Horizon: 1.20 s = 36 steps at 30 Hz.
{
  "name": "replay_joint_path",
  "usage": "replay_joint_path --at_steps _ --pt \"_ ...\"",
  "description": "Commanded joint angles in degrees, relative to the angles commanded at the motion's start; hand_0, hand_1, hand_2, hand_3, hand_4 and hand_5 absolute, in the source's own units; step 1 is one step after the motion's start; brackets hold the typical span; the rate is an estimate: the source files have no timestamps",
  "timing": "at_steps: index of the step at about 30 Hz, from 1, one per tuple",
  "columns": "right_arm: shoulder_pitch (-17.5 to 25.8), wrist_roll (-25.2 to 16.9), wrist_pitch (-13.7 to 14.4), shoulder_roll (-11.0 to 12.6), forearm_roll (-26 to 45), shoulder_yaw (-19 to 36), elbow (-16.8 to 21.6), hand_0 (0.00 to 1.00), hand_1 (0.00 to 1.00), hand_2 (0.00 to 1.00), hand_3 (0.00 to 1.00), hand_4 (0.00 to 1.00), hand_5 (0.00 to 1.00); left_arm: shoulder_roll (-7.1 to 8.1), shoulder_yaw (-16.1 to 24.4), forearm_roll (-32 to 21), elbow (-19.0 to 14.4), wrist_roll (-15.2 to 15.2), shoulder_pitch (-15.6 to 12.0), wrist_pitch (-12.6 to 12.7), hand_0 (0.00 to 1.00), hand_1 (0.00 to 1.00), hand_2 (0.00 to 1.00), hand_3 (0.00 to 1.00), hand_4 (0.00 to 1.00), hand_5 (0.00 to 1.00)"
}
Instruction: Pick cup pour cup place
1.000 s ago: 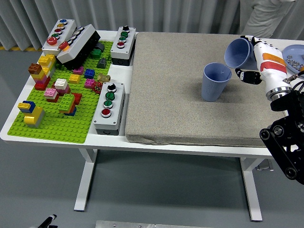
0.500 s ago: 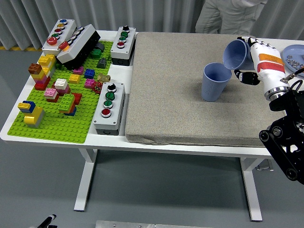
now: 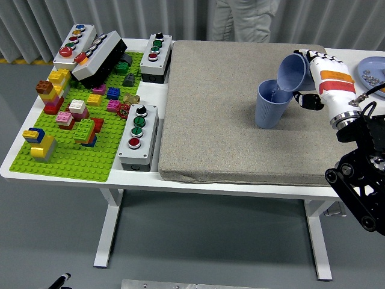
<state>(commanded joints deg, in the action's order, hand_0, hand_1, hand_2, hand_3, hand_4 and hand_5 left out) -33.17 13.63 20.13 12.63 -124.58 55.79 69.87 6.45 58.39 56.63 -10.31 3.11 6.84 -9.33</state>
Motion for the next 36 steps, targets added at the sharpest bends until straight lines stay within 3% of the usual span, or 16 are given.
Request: replay_joint_path --at_steps 22,36 --pt "-1.57 2.24 -0.37 2.86 -1.85 -2.72 1.31 0.814 0.683 0.593 0.665 0.761 0.104 0.07 0.19 0.02 0.00 -0.05 0.11 0.06 0.869 0.835 0.898 0.795 0.648 0.998" --pt "-3.80 3.63 -2.25 5.98 -2.25 -6.70 2.31 0.818 0.684 0.594 0.659 0.760 0.103 0.08 0.49 0.13 0.00 -0.06 0.24 0.14 0.869 0.835 0.899 0.795 0.649 0.998"
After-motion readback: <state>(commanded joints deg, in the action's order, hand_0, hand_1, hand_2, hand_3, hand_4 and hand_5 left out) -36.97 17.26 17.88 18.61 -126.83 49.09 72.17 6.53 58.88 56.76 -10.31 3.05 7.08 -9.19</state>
